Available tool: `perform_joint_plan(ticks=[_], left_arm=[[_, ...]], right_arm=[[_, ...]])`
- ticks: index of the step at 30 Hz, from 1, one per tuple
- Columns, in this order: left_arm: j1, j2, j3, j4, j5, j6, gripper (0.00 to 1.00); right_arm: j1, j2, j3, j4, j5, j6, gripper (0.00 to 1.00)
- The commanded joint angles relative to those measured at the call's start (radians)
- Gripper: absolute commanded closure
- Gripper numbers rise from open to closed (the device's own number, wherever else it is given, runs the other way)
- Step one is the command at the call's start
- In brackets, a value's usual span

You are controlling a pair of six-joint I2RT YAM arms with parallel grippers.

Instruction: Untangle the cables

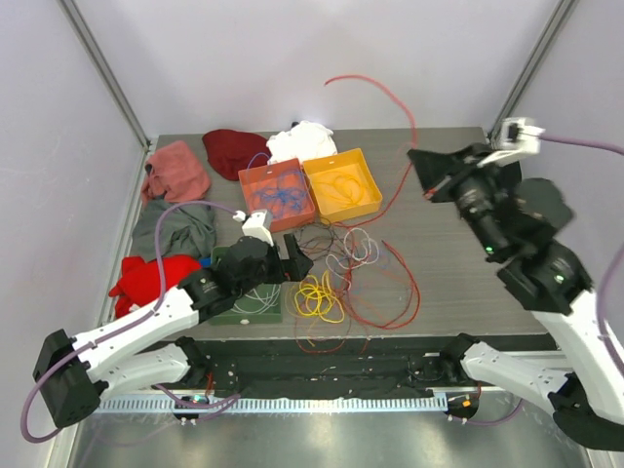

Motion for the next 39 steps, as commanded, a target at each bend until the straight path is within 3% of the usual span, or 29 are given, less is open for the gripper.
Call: perform_joint_plan(ticks=[1,8,11,21,27,31,32,35,39], left_arm=[[-0.004,-0.029,-0.001,0.007,-0.034,0.009,0.00],[-0.004,-0.042,0.017,-0.012,-0.049,0.022,0.00],[-0.003,-0.049,0.023,-0.026,-0.050,0.025,0.00],[-0.004,-0.094,-0.017,-0.039,-0.052,0.012,0.00],[-0.004,-0.089,-0.017,-0.039,-0.053,0.020,0.00],[-0.004,-0.069,-0.020,-0.026,-0.054,0.022,0.00],[-0.004,-0.065,-0.017,-0.022,-0.053,0.022,0.00],[-0.003,-0.045,-0.010,-0.013,-0.053,0.026,0.00],[-0.004,-0.023,0.017,-0.022,-0.073,0.040,0.00]], right_arm=[[0.004,-0.023,0.164,-0.131,0.002,-0.045,0.99],[0.006,-0.063,0.198,-0.197,0.036,-0.046,0.99],[0.006,-0.104,0.100,-0.191,0.033,-0.010,0.99],[0.004,-0.249,-0.491,-0.145,0.051,0.167,0.99],[0.006,-0.287,-0.642,-0.171,-0.004,0.222,0.99],[0.006,-0.249,-0.676,-0.179,-0.146,0.213,0.98],[0.007,-0.209,-0.676,-0.192,-0.168,0.208,0.81],[0.009,-0.177,-0.645,-0.237,-0.156,0.205,0.52],[0.010,-0.238,-0.580,-0.252,-0.061,0.193,0.42]])
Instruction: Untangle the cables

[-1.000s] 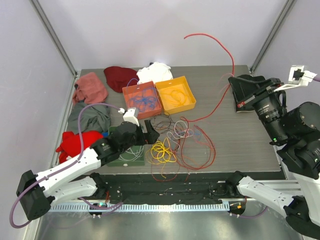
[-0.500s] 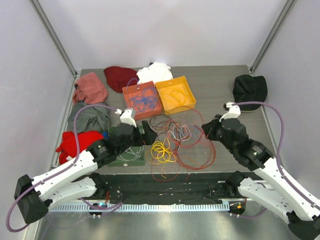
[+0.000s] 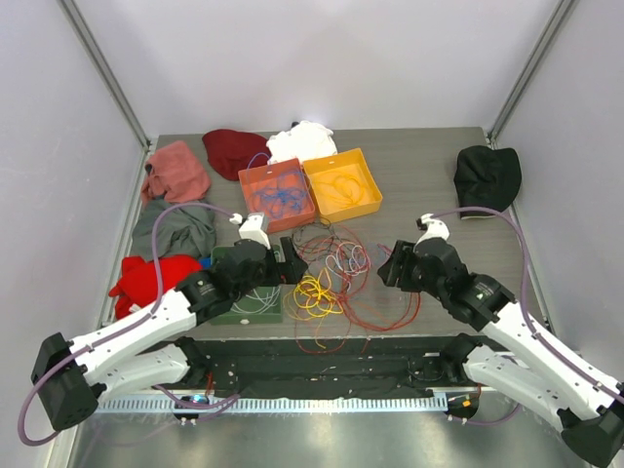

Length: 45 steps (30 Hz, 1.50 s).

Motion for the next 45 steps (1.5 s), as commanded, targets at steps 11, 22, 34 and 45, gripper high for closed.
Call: perform_joint_plan(ticks=[11,22,34,45], left_arm=[[-0.004,0.156,0.103,0.096,-0.035,0.080,0.00],[-0.004,0.498,0.234,0.332,0.223,0.023,0.00],[-0.004,0.645,0.350,0.308,0.260,0.038,0.02],[0.141,0.227,0.227,0.007,-0.169,0.055,0.00]], right_arm=[[0.005,-0.050,0.027,0.152,0.067,-0.005,0.46],[0.005,-0.014,0.001,0.199,0.087,-0.034,0.48],[0.005,-0.082,-0.002,0.144,0.150,-0.054,0.48],[0.005,-0.114,-0.033,0.155,0.207,-0.062,0.48]])
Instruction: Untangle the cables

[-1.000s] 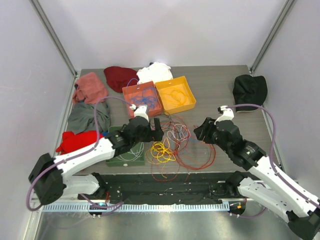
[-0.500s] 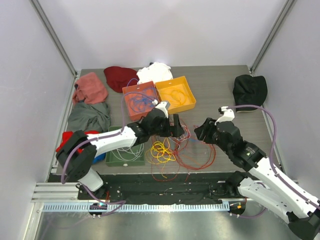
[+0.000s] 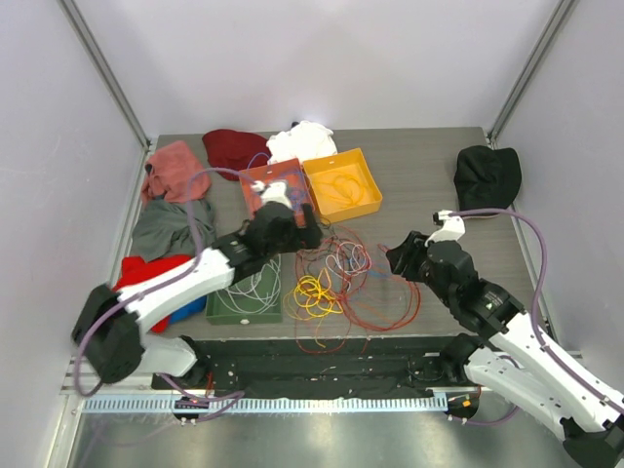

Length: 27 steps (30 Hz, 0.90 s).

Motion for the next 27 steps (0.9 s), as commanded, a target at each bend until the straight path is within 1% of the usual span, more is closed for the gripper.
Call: perform_joint_plan(ticks=[1,2,4,7,9,10,12,13,14,15,17,18,20,21,22,24,26,27], left_arm=[[0.091,-0.244,-0.065,-0.090,-0.184,0.000,0.00],[0.100,-0.278,-0.094,-0.078,-0.184,0.004,0.00],[0.111,-0.362,-0.120,-0.066,-0.184,0.009,0.00],[0.114,-0.413,-0.154,-0.052,-0.163,0.003,0.00],[0.114,-0.414,-0.159,-0.068,-0.123,-0.006,0.00],[0.114,-0.398,-0.149,-0.082,-0.106,-0.011,0.00],[0.114,-0.378,-0.146,-0.104,-0.019,-0.019,0.05],[0.114,-0.365,-0.148,-0.102,0.016,-0.019,0.06],[0.114,-0.351,-0.160,-0.087,0.106,-0.022,0.08],[0.113,-0.342,-0.171,-0.069,0.150,-0.023,0.13],[0.103,-0.314,-0.204,-0.012,0.231,-0.025,0.18],[0.081,-0.303,-0.212,0.000,0.286,-0.026,0.20],[0.045,-0.254,-0.218,0.016,0.302,-0.019,0.23],[0.012,-0.236,-0.218,0.020,0.306,-0.014,0.26],[-0.001,-0.217,-0.218,0.028,0.319,-0.016,0.28],[-0.033,-0.173,-0.223,0.077,0.334,-0.026,0.32],[-0.047,-0.147,-0.225,0.150,0.354,-0.055,0.33],[-0.059,-0.127,-0.225,0.158,0.357,-0.063,0.34]], right_arm=[[0.004,-0.021,-0.016,0.042,0.059,-0.026,0.46],[0.004,-0.019,-0.019,0.045,0.061,-0.027,0.43],[0.004,-0.013,-0.027,0.063,0.058,-0.021,0.41],[0.003,0.011,-0.032,0.086,0.043,-0.015,0.38],[0.004,0.034,-0.033,0.111,0.018,-0.015,0.38],[0.004,0.042,-0.032,0.121,-0.046,-0.022,0.38],[0.004,0.078,-0.027,0.157,-0.133,-0.052,0.40],[0.004,0.095,-0.029,0.167,-0.176,-0.056,0.42],[0.006,0.112,-0.029,0.183,-0.250,-0.062,0.44],[0.010,0.137,-0.033,0.189,-0.275,-0.062,0.44],[0.018,0.158,-0.039,0.198,-0.310,-0.064,0.46],[0.022,0.169,-0.045,0.200,-0.309,-0.062,0.46],[0.030,0.186,-0.053,0.204,-0.310,-0.058,0.48],[0.032,0.189,-0.064,0.221,-0.309,-0.049,0.48],[0.032,0.195,-0.068,0.233,-0.344,-0.046,0.50],[0.032,0.209,-0.075,0.262,-0.362,-0.038,0.51],[0.035,0.232,-0.072,0.272,-0.361,-0.026,0.52],[0.036,0.237,-0.072,0.278,-0.356,-0.023,0.52]])
